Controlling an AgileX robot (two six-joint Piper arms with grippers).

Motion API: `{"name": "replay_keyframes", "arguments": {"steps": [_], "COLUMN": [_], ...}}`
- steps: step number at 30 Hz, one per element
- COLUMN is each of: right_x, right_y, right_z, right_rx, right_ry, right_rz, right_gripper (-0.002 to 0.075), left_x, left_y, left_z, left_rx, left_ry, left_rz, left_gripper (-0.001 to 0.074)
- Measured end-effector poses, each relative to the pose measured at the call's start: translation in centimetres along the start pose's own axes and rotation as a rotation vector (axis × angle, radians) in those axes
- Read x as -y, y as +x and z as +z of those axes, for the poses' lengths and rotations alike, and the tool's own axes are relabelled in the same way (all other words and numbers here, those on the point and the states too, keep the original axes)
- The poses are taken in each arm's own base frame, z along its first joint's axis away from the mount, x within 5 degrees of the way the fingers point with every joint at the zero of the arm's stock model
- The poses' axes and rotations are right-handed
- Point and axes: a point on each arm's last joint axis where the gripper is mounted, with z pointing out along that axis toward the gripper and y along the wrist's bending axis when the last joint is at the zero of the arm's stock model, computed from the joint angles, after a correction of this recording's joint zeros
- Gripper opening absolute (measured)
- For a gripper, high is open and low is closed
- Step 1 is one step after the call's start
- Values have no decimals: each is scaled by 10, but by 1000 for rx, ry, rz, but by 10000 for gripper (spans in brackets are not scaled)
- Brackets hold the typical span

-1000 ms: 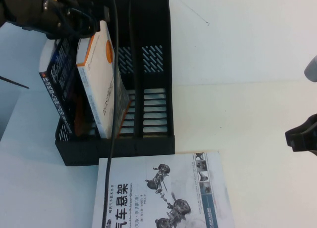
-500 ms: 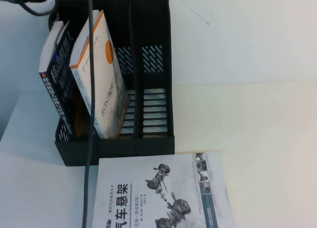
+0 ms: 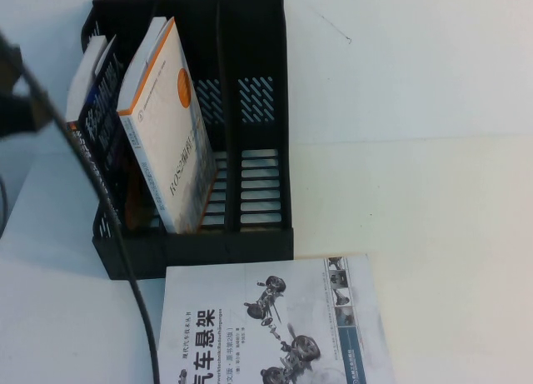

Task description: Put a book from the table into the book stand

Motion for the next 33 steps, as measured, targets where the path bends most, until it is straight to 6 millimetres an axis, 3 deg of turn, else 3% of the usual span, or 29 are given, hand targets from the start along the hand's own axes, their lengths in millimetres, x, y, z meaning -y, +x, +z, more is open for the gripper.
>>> {"name": "replay_keyframes", "arguments": {"steps": [6, 11, 16, 33], "right_x": [8, 7, 6, 6], "right_y": [60, 89, 93, 93], "right_z": [11, 26, 29, 29], "right_rx": [-33, -63, -59, -57], "right_ry": [13, -1, -10, -9], "right_rz": [67, 88, 88, 87], "right_gripper": [6, 6, 6, 6], "left_x": [-4, -4, -5, -4], "left_y": [79, 115, 125, 124], "left_z": [-24, -30, -29, -29], "left_rx": [85, 138, 133, 149], "left_ry": [56, 95, 102, 107], "left_rz": [26, 36, 44, 48], "left_gripper": [-1, -1, -1, -1]}}
